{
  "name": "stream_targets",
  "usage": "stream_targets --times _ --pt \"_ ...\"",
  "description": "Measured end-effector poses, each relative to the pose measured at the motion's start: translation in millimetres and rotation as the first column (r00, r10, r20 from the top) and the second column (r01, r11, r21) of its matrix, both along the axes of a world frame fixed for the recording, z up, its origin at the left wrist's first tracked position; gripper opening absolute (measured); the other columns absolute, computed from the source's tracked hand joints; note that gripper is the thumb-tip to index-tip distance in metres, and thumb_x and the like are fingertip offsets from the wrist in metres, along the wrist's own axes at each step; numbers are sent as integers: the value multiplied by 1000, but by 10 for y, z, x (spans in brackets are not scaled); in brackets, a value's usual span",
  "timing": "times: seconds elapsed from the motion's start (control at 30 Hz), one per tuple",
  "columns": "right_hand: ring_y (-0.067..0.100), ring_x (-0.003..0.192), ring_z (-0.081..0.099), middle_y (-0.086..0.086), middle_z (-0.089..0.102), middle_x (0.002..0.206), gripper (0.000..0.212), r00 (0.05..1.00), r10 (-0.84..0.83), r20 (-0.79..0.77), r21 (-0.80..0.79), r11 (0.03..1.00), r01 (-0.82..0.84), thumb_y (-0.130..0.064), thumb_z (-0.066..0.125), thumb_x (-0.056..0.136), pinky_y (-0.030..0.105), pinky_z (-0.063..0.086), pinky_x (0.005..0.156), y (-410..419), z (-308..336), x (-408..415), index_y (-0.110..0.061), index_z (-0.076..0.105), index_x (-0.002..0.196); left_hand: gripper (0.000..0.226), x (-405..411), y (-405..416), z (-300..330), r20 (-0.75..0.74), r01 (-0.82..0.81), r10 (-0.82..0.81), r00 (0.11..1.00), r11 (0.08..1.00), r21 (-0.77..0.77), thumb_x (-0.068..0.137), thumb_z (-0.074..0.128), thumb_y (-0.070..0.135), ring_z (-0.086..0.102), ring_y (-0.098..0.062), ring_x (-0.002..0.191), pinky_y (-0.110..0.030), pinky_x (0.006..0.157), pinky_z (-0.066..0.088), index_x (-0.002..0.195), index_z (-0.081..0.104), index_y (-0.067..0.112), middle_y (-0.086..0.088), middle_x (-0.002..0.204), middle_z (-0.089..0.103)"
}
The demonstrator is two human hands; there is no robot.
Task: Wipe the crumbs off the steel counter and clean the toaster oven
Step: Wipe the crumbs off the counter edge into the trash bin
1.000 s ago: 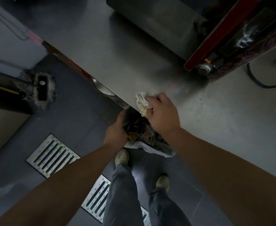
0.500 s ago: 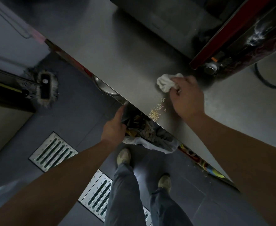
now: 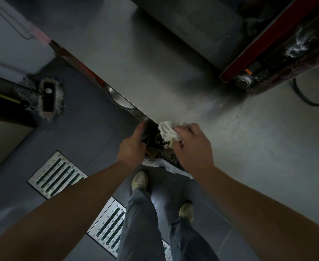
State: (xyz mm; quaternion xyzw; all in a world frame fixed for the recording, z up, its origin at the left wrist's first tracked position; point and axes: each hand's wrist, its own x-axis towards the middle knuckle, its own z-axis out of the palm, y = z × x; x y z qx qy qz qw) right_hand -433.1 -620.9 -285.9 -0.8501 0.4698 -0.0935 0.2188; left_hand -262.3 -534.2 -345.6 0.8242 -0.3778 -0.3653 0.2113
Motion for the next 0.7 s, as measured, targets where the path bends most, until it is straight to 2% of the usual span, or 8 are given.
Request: stream_targets --times 0.1,0.2,0.3,0.43,0.57,0.63,0.7 --pt "19 83 60 2 59 104 33 997 21 69 -5 1000 -20 -19 65 80 28 52 71 -10 90 33 -20 69 113 81 -5 -1 19 -20 -6 6 1000 1000 -8 85 49 3 53 -14 52 -26 54 42 150 26 46 -3 71 57" --pt "22 89 59 6 59 109 33 990 -74 118 -58 995 81 -22 64 85 25 45 75 -350 223 61 -21 68 118 81 -10 28 20 -32 -1 1 999 1000 -5 87 48 3 56 -13 53 -24 51 42 150 24 48 2 66 56" --pt "31 99 58 14 57 116 35 981 -177 82 -122 975 186 -25 58 89 32 45 83 -854 229 19 -20 65 123 80 -20 37 24 -28 -7 7 1000 1000 -7 88 48 4 54 -11 52 -24 51 42 150 24 47 2 68 55" --pt "35 103 58 14 55 120 40 975 -214 -50 -150 967 205 -25 51 89 37 48 88 -1170 95 -147 -19 63 127 77 -24 41 7 -23 0 0 1000 1000 -29 88 48 4 55 -18 55 -29 58 46 151 26 43 -4 74 57" --pt "34 96 58 14 55 118 36 976 -200 -87 -125 974 188 -22 56 87 37 50 80 -687 15 -164 -18 64 121 78 -15 42 5 -15 11 -11 1000 1000 -23 88 47 5 57 -18 55 -32 57 51 150 25 46 -4 75 58" --pt "29 90 60 10 56 112 36 990 -126 -61 -78 990 121 -21 60 84 35 54 78 -252 -9 -168 -19 66 119 79 -6 31 10 -20 10 -10 1000 1000 -26 88 47 4 55 -14 54 -31 56 49 150 25 46 -2 77 57" --pt "27 85 61 7 58 103 35 999 -18 -36 -53 998 16 -22 61 79 34 55 73 107 -25 -188 -18 69 113 79 -2 21 19 -26 11 -12 1000 999 -33 87 48 3 56 -19 56 -32 58 48 151 27 44 -3 78 57"
